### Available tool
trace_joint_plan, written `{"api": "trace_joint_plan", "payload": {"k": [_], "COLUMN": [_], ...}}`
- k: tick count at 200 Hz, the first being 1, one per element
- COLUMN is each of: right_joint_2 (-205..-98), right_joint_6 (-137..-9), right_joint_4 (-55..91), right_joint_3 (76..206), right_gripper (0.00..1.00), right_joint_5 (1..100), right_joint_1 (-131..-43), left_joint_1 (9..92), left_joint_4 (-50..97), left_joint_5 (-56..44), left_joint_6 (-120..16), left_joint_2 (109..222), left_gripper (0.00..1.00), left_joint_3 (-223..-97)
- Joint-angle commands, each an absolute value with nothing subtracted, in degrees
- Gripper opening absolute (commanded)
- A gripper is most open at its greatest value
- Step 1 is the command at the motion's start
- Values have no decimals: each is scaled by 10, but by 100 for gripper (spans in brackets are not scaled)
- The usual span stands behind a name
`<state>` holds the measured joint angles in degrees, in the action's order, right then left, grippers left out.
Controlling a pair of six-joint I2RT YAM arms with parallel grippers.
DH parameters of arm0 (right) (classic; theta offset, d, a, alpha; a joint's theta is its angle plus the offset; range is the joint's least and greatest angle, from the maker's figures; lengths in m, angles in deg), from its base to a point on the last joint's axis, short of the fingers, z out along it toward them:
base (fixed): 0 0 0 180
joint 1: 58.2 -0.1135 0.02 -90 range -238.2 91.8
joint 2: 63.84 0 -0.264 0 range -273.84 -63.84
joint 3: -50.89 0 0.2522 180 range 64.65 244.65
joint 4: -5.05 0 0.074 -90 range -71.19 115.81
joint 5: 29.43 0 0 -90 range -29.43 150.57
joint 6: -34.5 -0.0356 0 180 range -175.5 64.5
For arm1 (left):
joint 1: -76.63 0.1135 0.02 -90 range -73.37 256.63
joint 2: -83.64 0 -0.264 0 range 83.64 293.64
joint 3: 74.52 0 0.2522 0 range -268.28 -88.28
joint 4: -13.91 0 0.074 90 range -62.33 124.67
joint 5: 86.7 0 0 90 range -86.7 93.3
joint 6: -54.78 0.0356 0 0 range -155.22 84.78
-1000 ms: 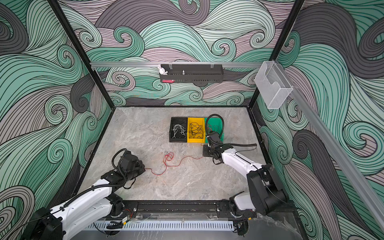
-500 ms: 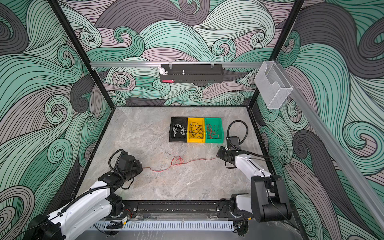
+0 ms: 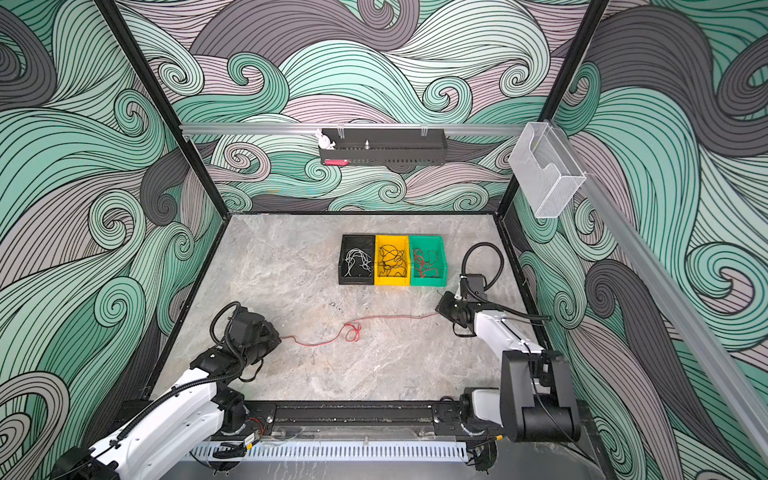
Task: Untangle the cables
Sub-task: 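Pull the red wire away from the left gripper toward the green bin, then lift the red wire high over the bins with the right gripper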
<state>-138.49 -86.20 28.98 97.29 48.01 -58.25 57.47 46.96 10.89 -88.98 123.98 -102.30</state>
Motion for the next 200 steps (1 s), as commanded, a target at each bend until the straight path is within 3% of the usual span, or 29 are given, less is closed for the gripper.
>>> {"api": "trace_joint_plan", "payload": {"k": [1,134,200], "right_joint_2": [-1390,-1404,-1355], "right_joint_6": [-860,-866,-858], "right_joint_4": [283,265,290], "right_joint_3": [973,987,999], "right_gripper": [6,7,8], "right_joint_5": [474,450,445], "right_joint_1": [-578,-663,-722], "left_joint_1": [587,589,590], "left_joint_4": [493,426,411], "left_joint_5": [117,63,51], "left_joint_6": [-881,-880,-881], "left_joint_2": [1231,1263,1271], "left_gripper": [0,0,0], "left_joint_3": [-1019,-1002,-997]}}
